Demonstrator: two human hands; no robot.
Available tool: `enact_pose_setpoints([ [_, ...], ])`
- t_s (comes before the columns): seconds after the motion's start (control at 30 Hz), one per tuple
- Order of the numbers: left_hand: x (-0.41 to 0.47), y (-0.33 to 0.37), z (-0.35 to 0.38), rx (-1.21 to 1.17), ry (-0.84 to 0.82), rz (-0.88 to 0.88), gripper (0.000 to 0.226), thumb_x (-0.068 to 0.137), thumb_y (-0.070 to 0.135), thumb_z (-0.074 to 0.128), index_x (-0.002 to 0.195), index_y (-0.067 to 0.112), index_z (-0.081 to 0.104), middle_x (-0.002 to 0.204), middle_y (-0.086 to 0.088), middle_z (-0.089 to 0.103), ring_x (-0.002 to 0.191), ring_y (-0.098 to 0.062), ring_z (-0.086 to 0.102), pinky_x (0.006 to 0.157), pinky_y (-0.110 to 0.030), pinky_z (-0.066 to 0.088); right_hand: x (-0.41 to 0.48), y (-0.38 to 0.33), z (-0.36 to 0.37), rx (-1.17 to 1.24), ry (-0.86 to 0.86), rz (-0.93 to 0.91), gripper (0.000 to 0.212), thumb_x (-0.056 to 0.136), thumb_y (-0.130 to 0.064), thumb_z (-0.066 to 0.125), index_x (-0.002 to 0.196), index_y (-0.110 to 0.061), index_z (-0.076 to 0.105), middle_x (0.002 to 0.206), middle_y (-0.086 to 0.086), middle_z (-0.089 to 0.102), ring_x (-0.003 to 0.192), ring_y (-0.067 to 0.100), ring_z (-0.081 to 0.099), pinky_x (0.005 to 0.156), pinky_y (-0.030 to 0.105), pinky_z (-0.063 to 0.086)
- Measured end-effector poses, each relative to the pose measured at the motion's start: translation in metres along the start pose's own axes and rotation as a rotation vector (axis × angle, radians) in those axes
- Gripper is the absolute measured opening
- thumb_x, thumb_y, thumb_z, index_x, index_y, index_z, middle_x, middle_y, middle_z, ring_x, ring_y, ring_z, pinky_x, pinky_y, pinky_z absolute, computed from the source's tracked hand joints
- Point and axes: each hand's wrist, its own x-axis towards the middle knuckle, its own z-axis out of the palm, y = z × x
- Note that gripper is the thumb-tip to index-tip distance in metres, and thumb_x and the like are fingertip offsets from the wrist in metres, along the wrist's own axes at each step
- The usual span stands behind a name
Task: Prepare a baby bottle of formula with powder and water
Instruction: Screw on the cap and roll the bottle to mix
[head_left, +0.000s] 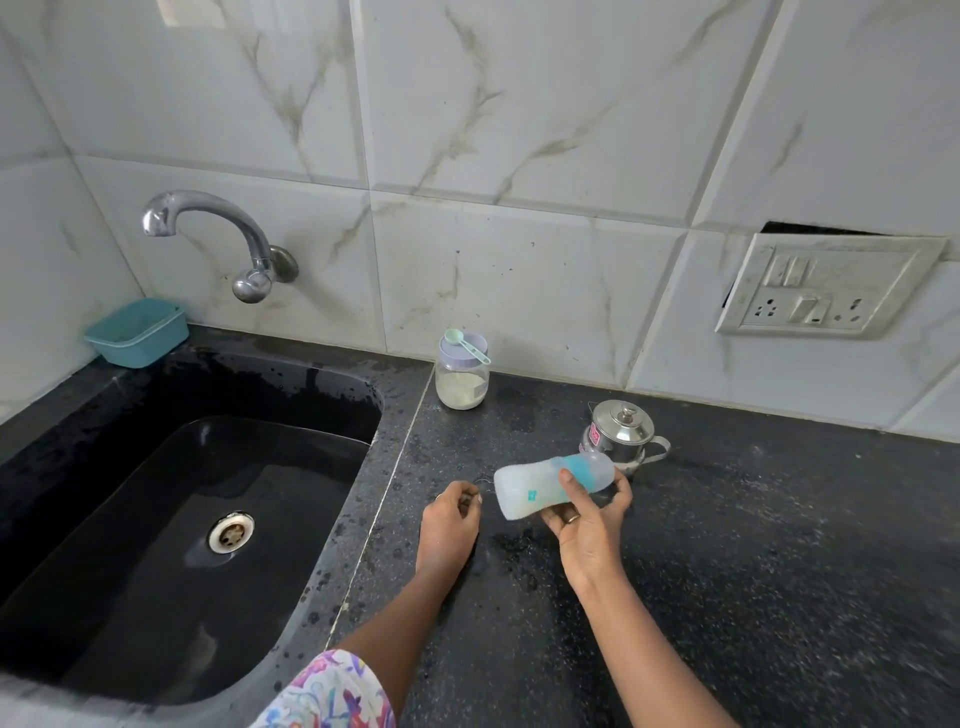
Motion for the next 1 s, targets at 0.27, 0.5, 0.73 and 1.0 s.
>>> enact_pose_setpoints([
  [0.27,-0.0003,-0.0005,0.0001,-0.002,0.004,0.002,0.015,0.092,0.02,0.054,0.103,0.014,0.062,0.089,0.001,0.065,0.083,-0.012,0.06,0.072,-0.021,0.044,0.0017,-0.0014,0.0,-0.023,-0.003,0.0,0.07,0.08,0.006,0.065,0.129,-0.034,0.035,0.12,0.008,0.055,0.109,0.028,0.057,0.081,0.054,0.053],
  [0.5,0.0008,-0.0003,0.0002,0.0,0.006,0.004,0.015,0.093,0.02,0.054,0.103,0.014,0.062,0.088,0.002,0.064,0.083,-0.012,0.059,0.073,-0.021,0.045,-0.0031,0.0011,-0.0011,-0.033,-0.018,0.014,0.071,0.081,0.005,0.064,0.131,-0.035,0.034,0.118,0.008,0.057,0.105,0.026,0.059,0.079,0.051,0.054],
  [0.73,-0.0004,-0.0006,0.0008,-0.004,0.003,-0.001,0.014,0.092,0.02,0.054,0.103,0.015,0.062,0.087,0.003,0.065,0.082,-0.011,0.059,0.072,-0.02,0.043,-0.0047,0.0033,-0.0004,-0.083,-0.03,0.005,0.073,0.08,0.007,0.065,0.133,-0.032,0.034,0.111,0.004,0.059,0.104,0.024,0.059,0.081,0.051,0.053],
  [1.0,-0.0006,-0.0012,0.0003,0.004,0.008,0.001,0.014,0.092,0.021,0.055,0.103,0.015,0.062,0.087,0.004,0.064,0.083,-0.011,0.06,0.072,-0.021,0.044,-0.0043,0.0044,-0.0004,-0.038,-0.02,0.004,0.069,0.08,0.007,0.064,0.128,-0.033,0.037,0.114,0.006,0.058,0.105,0.026,0.06,0.081,0.051,0.053],
])
